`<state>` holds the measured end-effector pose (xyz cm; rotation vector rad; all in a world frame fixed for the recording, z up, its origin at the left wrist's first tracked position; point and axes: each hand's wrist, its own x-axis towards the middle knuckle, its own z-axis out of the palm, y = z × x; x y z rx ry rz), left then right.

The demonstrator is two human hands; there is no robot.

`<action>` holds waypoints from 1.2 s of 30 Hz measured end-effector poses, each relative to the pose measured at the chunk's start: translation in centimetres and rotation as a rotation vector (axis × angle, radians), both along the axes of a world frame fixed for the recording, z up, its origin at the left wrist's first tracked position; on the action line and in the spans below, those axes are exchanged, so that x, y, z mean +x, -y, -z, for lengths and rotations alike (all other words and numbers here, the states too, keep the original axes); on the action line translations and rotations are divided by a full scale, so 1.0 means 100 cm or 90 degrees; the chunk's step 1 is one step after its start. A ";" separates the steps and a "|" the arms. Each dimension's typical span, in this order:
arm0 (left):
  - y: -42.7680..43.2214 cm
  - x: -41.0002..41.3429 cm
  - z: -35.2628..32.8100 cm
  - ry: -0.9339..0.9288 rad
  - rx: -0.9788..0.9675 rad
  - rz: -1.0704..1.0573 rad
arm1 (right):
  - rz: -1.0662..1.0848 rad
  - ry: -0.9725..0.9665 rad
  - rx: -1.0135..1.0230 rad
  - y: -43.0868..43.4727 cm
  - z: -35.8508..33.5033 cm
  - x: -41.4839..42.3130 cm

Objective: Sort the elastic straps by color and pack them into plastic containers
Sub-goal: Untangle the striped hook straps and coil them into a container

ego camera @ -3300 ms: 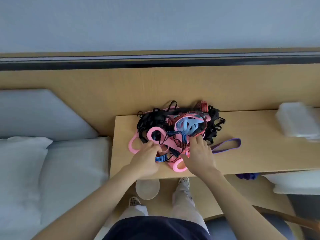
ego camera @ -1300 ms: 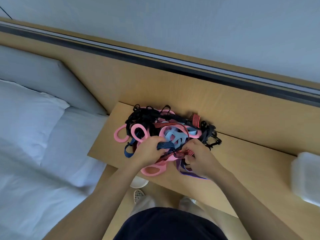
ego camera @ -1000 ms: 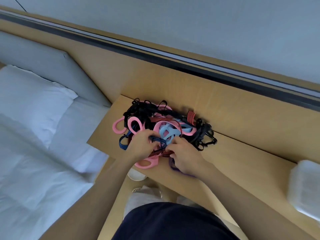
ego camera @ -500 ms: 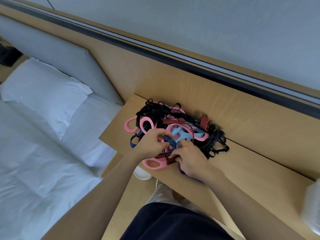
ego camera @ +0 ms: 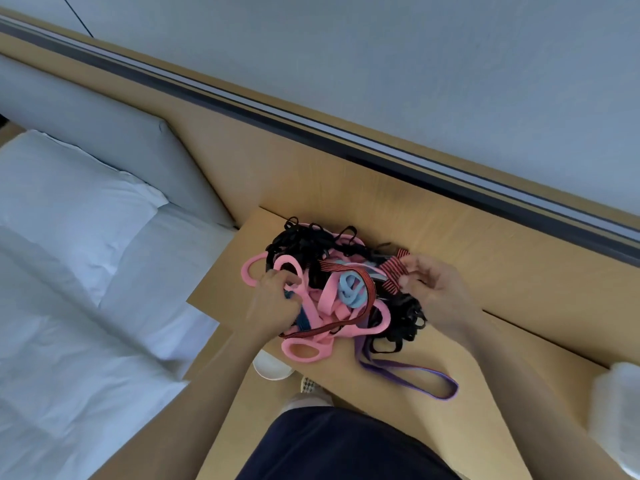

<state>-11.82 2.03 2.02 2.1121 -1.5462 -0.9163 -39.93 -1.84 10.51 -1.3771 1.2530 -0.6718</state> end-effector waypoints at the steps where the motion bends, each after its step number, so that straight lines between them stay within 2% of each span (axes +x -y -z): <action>1: -0.005 -0.008 -0.001 -0.018 -0.013 0.015 | 0.016 0.012 0.003 0.004 -0.004 -0.001; 4: -0.016 -0.035 0.000 -0.079 0.025 0.132 | 0.054 0.035 0.002 0.011 -0.016 -0.003; 7: -0.017 -0.053 0.008 -0.050 0.033 0.210 | 0.088 0.043 -0.017 0.016 -0.024 -0.007; 9: -0.013 -0.057 0.008 -0.040 0.026 0.196 | 0.099 0.042 -0.031 0.018 -0.028 -0.009; 14: 0.006 -0.050 -0.007 -0.215 0.016 0.034 | 0.056 -0.003 -0.033 0.018 -0.027 -0.014; 16: 0.014 -0.046 -0.014 -0.216 0.014 0.044 | 0.054 -0.046 -0.015 0.018 -0.016 -0.014; 19: 0.014 -0.050 -0.012 -0.119 0.077 0.193 | 0.049 -0.186 -0.005 0.018 0.013 -0.014; 23: -0.003 -0.073 0.015 0.138 0.135 0.417 | 0.006 -0.326 -0.017 0.010 0.046 -0.023; 25: -0.012 -0.083 0.028 0.241 0.114 0.466 | -0.013 -0.374 -0.016 0.004 0.056 -0.026; 27: -0.016 -0.084 0.037 0.285 0.091 0.458 | -0.028 -0.402 -0.014 -0.003 0.063 -0.028; 29: -0.016 -0.078 0.037 0.248 0.069 0.415 | -0.036 -0.408 -0.019 -0.010 0.067 -0.029; 36: 0.004 -0.047 -0.015 -0.050 -0.013 0.210 | 0.025 -0.354 -0.120 -0.013 0.057 -0.007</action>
